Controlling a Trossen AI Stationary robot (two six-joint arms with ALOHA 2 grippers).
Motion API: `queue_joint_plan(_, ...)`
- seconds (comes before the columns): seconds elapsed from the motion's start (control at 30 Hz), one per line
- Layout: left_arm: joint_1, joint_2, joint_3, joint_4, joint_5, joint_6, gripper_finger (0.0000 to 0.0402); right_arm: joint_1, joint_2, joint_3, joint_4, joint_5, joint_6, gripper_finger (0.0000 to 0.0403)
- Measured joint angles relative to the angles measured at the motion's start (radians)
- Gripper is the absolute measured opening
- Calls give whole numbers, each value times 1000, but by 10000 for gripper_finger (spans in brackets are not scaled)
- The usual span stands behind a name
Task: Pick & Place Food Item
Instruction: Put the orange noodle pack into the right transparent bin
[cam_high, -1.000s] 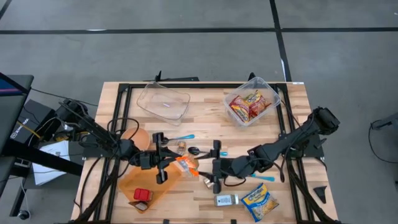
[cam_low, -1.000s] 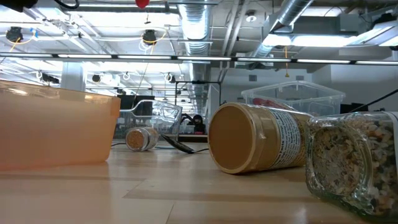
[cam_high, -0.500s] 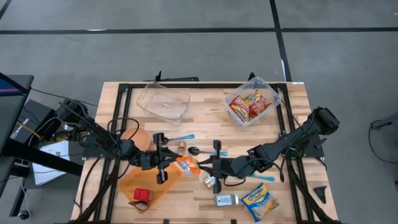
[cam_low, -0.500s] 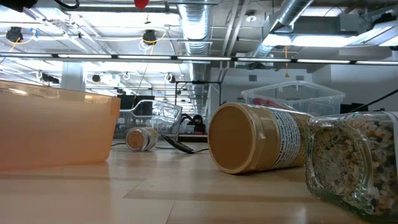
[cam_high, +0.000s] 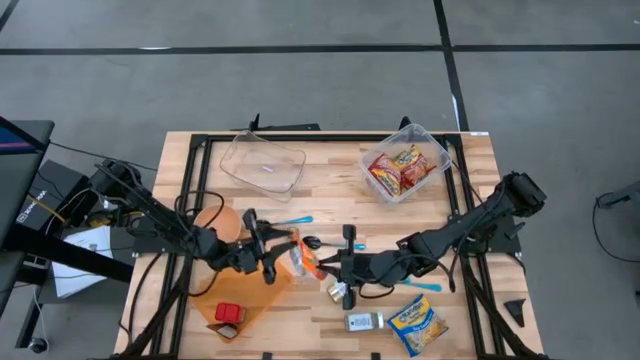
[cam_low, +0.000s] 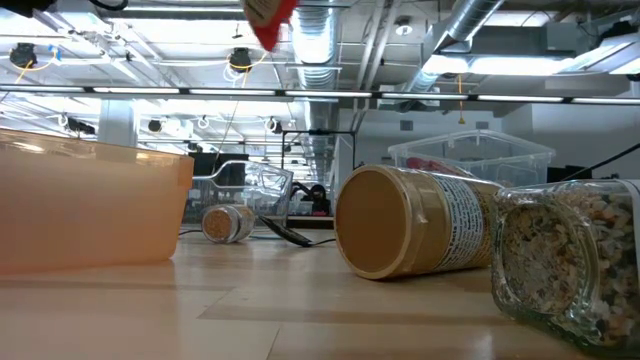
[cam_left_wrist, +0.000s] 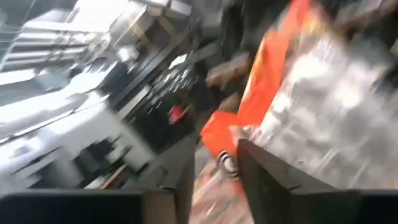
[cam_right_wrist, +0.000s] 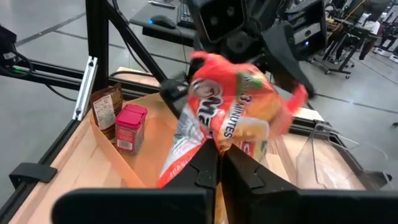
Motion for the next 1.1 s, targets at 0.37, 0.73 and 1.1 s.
queue_joint_plan(0.37,-43,0,0,-70,-438,332,213,29,-3,19,-80,174,20,2)
queue_joint_plan(0.73,-155,-92,6,-55,-455,363,195,115,-3,165,-510,446,300,1)
queue_joint_plan(1.1,-359,-257,7,-58,-348,267,162,98,-3,232,-1047,523,739,0)
